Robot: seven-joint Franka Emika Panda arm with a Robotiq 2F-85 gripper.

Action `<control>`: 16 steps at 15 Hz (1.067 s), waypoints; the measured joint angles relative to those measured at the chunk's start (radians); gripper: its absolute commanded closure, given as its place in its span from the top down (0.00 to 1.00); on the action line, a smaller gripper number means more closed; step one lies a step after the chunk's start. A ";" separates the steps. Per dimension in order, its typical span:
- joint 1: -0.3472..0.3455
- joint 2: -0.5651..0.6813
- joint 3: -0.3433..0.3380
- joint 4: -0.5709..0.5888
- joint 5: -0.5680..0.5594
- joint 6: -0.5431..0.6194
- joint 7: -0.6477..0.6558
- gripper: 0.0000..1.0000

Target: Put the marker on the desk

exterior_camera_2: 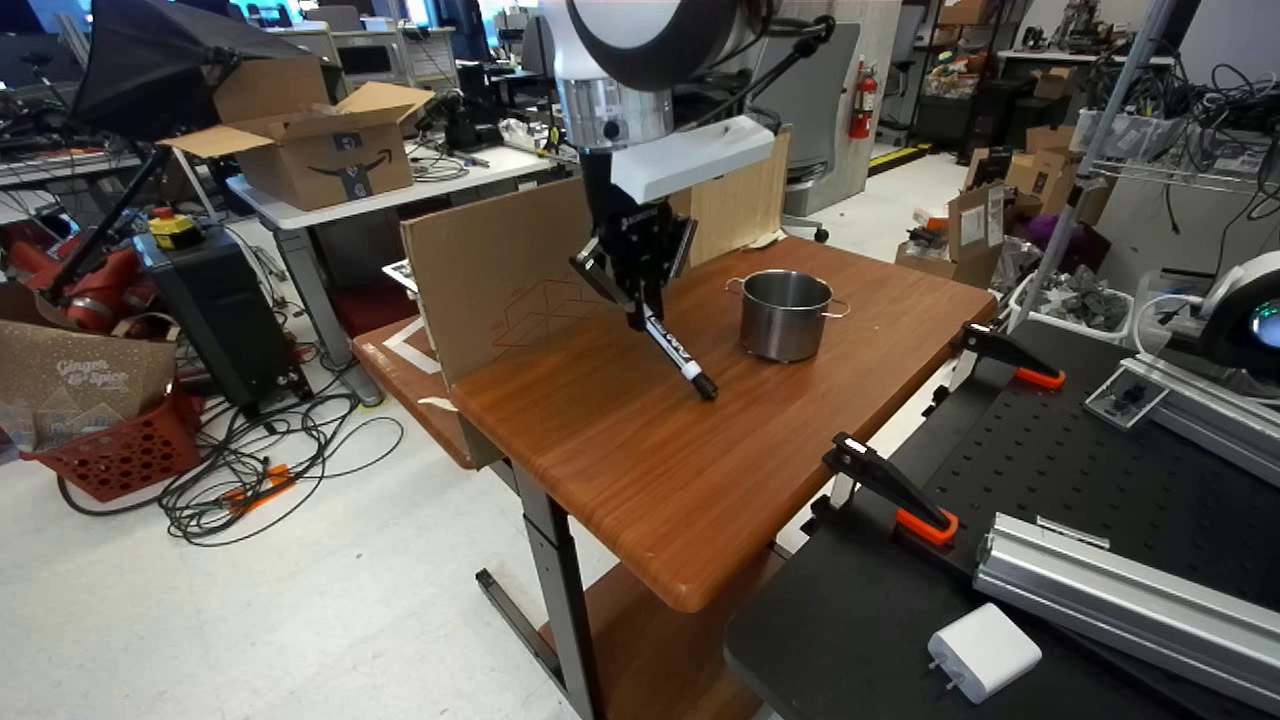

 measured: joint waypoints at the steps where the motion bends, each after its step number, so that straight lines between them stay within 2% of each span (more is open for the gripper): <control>1: 0.005 0.014 -0.005 0.015 0.000 -0.002 0.000 0.05; 11: 0.029 0.146 -0.030 0.139 0.000 -0.026 0.001 0.05; 12: 0.034 0.156 -0.033 0.150 0.000 -0.031 0.001 0.11; 13: 0.038 0.164 -0.035 0.160 0.000 -0.038 0.001 0.46; 14: 0.041 0.170 -0.037 0.171 0.000 -0.050 0.002 0.47; 16: 0.044 0.178 -0.038 0.188 0.000 -0.068 0.002 0.60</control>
